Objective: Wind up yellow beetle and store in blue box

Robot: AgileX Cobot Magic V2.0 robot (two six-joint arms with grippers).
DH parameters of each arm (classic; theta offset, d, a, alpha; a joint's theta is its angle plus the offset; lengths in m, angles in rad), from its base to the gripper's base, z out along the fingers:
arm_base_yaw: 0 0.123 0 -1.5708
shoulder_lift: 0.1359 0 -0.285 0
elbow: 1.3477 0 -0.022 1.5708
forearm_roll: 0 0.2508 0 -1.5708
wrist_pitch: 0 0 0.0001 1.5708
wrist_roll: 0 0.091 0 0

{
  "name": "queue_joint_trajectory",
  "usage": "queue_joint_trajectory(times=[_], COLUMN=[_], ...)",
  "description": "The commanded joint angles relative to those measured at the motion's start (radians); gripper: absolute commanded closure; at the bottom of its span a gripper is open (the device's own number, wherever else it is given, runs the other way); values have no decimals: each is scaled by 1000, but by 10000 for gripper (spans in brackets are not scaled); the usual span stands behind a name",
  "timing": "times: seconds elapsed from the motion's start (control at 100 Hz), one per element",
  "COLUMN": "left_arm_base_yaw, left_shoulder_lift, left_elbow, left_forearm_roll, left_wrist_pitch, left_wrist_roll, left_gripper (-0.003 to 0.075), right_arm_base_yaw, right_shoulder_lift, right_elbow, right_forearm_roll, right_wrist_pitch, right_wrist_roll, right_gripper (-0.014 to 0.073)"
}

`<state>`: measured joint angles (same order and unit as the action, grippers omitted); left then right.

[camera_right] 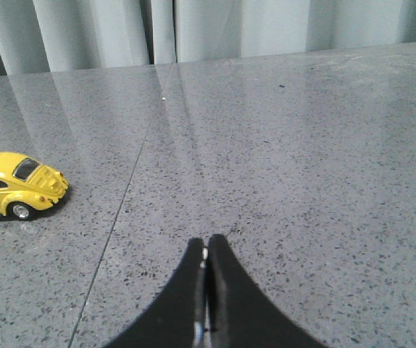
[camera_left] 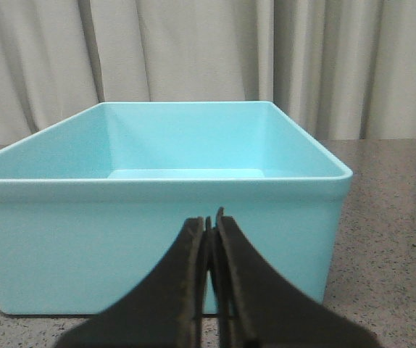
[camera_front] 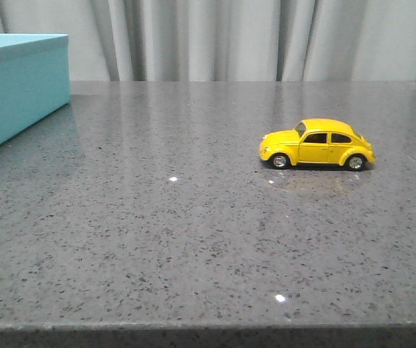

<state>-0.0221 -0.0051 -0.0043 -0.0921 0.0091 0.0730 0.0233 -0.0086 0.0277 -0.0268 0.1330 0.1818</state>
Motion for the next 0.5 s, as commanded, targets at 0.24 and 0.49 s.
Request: queue_joint_trajectory(times=[0.24, 0.49], left_arm_base_yaw=[-6, -6], left_shoulder_lift=[-31, -31], left_elbow=[43, 43], left_forearm_roll=[-1, -1], left_wrist_pitch=[-69, -76], left_wrist_roll=[-10, -10], left_gripper=[741, 741], right_arm_base_yaw=[-5, -5], right_shoulder_lift=[-22, -22], right_elbow=[-20, -20], right_forearm_roll=[-16, -17], right_wrist_pitch=[-72, -72], right_wrist_roll=[-11, -11], right_gripper=[662, 662])
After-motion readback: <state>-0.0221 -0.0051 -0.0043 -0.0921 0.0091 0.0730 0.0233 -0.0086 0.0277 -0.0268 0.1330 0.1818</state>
